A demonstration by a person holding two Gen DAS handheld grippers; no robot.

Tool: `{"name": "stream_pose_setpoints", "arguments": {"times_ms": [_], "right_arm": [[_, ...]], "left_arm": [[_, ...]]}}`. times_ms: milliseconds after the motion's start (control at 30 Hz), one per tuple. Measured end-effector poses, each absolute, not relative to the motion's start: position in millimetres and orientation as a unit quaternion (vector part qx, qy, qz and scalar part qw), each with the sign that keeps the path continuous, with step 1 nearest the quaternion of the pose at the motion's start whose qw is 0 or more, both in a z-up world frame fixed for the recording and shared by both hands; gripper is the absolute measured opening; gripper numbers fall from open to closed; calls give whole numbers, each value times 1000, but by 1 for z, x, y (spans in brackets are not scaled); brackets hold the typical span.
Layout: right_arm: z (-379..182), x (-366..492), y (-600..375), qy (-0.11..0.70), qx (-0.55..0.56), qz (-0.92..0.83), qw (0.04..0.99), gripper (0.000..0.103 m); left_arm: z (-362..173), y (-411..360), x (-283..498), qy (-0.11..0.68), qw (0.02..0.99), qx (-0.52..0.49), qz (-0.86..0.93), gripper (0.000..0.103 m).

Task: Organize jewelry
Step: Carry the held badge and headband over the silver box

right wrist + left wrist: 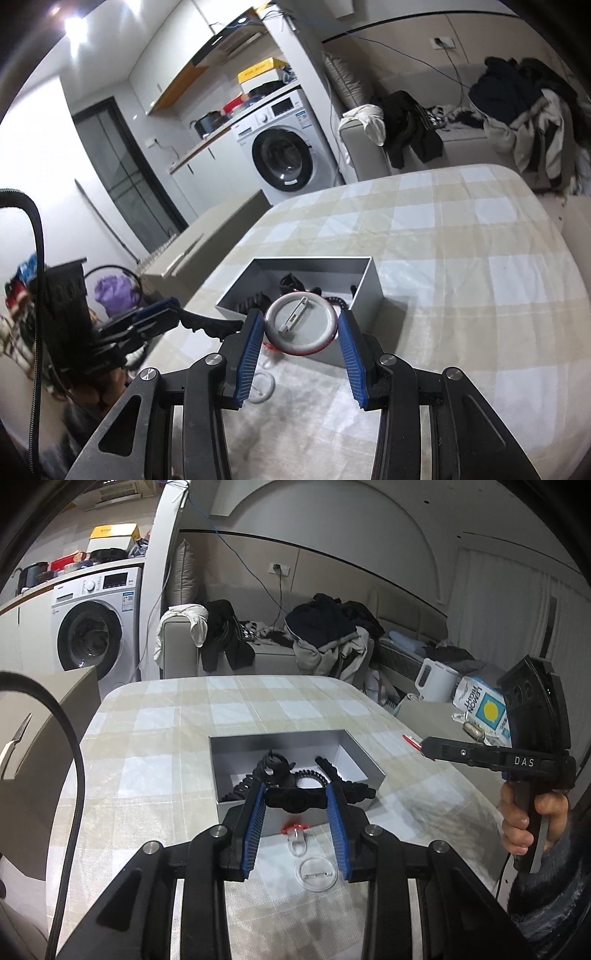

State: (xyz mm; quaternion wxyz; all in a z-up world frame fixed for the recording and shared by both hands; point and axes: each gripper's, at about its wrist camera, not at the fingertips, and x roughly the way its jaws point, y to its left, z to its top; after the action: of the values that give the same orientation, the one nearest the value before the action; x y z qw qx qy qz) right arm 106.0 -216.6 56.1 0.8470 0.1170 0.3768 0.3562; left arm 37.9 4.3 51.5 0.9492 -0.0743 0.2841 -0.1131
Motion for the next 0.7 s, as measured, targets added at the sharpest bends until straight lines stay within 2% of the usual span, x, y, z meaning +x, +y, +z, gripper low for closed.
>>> {"name": "stream_pose_setpoints", "arguments": {"times_ms": [700], "right_arm": [[51, 128, -190, 389, 127, 342, 846, 40]], "left_arm": [[56, 16, 70, 270, 956, -92, -68, 27]]}}
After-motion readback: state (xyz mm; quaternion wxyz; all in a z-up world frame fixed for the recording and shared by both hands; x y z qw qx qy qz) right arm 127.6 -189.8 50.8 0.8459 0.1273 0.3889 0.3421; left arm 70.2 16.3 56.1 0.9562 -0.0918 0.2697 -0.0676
